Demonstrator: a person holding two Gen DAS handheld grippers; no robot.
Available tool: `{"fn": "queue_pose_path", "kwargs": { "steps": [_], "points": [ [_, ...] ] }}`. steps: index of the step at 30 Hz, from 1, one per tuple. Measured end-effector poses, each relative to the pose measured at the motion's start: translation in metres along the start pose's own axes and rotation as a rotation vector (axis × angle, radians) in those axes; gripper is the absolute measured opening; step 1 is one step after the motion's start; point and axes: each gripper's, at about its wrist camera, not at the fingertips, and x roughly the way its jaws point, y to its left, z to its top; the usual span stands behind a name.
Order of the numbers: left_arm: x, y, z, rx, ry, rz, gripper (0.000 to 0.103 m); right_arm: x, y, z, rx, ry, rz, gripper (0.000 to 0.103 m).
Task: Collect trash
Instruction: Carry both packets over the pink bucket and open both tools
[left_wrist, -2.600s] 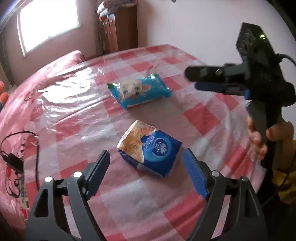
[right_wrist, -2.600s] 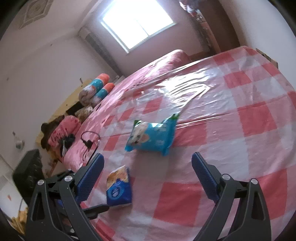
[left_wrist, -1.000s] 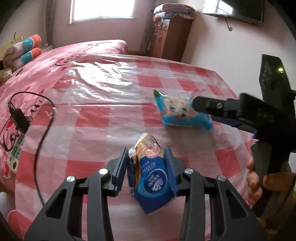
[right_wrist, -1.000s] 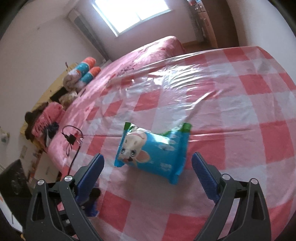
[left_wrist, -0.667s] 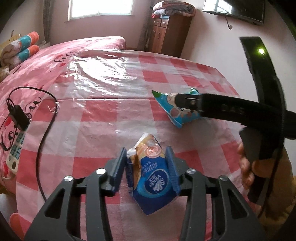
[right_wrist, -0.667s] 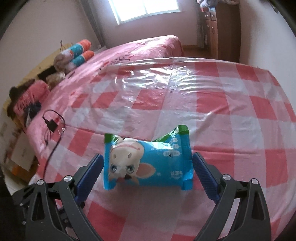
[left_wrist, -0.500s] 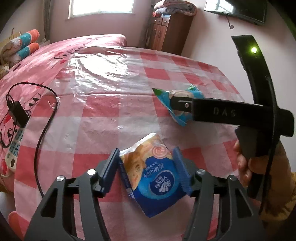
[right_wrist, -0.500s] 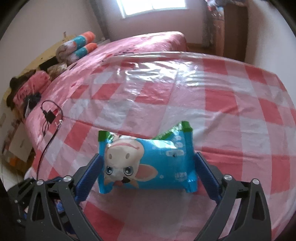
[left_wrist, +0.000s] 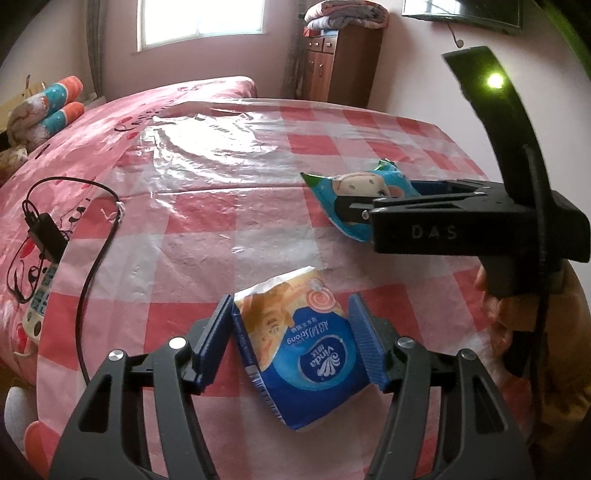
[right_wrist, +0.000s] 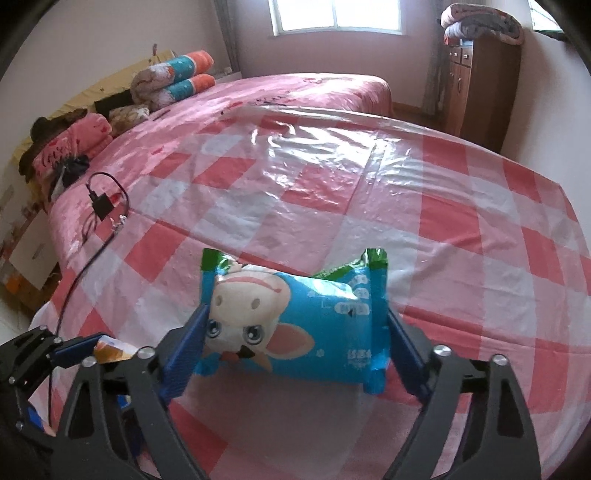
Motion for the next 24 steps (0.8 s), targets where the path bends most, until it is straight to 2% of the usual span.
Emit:
{"fn": "queue_pose_path", "kwargs": {
  "steps": [3,9,16,24],
  "points": [
    [-0.001,0.001,0.0,-0.009,-0.002,-0.003,0.054,-0.004,0.006,-0.003,-0.035,-0.019,-0.018,0.075],
    [-0.003,0.007,-0.001,-0.042,-0.002,-0.03,0.047,-0.01,0.004,-0.006,-0.006,-0.033,-0.019,0.073],
    [-0.007,0.015,-0.001,-0.084,-0.013,-0.073,0.042,-0.025,-0.007,-0.018,0.085,-0.064,0.015,0.072],
    [-0.013,0.022,-0.005,-0.111,-0.025,-0.106,0.038,-0.043,-0.002,-0.031,0.111,-0.083,0.048,0.072]
  ]
}}
